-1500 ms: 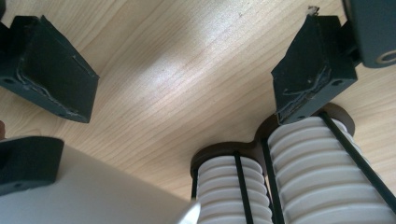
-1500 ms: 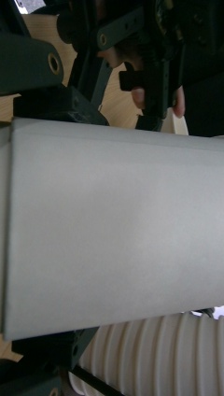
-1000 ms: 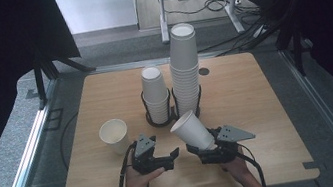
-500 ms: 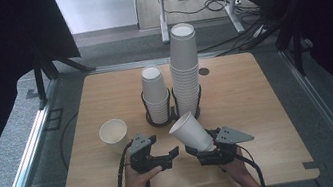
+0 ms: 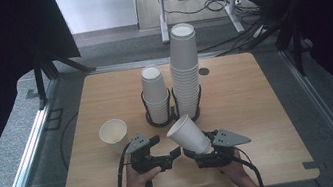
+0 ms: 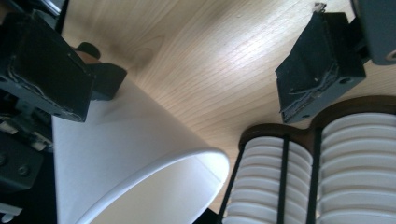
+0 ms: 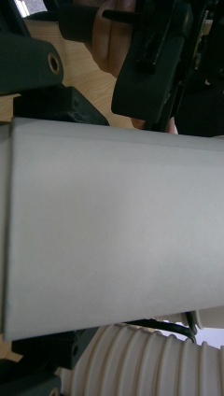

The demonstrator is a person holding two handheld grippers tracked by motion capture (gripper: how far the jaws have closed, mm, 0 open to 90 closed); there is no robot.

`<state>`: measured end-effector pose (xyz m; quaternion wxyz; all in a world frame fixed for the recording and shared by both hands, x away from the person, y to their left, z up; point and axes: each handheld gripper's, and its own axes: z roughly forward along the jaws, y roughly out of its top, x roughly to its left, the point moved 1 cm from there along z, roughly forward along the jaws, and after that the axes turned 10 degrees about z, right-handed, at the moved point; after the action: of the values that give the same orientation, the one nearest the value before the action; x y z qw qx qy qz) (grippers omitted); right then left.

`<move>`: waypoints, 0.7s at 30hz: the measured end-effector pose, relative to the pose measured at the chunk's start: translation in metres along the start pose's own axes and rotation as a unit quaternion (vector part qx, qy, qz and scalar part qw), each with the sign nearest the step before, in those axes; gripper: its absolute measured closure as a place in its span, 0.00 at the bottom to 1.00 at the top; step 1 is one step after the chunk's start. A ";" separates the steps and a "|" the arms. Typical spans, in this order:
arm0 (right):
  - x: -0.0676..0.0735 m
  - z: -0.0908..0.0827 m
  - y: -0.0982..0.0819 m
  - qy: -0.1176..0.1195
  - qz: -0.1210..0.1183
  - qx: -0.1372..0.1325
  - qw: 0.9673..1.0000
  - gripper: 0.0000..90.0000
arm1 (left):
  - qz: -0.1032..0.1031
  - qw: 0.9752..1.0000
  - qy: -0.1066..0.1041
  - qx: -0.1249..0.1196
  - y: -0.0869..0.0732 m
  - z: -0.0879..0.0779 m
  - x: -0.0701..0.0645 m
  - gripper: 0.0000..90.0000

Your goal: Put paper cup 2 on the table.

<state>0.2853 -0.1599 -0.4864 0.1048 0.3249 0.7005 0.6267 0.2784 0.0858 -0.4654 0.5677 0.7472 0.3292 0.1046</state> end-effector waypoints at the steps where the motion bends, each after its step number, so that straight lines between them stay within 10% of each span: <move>1: 0.000 0.000 0.000 0.000 -0.001 0.000 1.000 0.24 | -0.003 1.000 -0.007 -0.002 0.000 0.000 0.000 0.05; 21: 0.027 0.016 -0.015 0.004 -0.065 0.002 0.998 0.25 | -0.065 0.994 -0.085 -0.030 0.008 0.017 -0.002 0.06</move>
<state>0.2686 -0.1315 -0.4970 0.1423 0.2763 0.7220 0.6182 0.2892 0.0701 -0.4637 0.6211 0.7133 0.3244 0.0136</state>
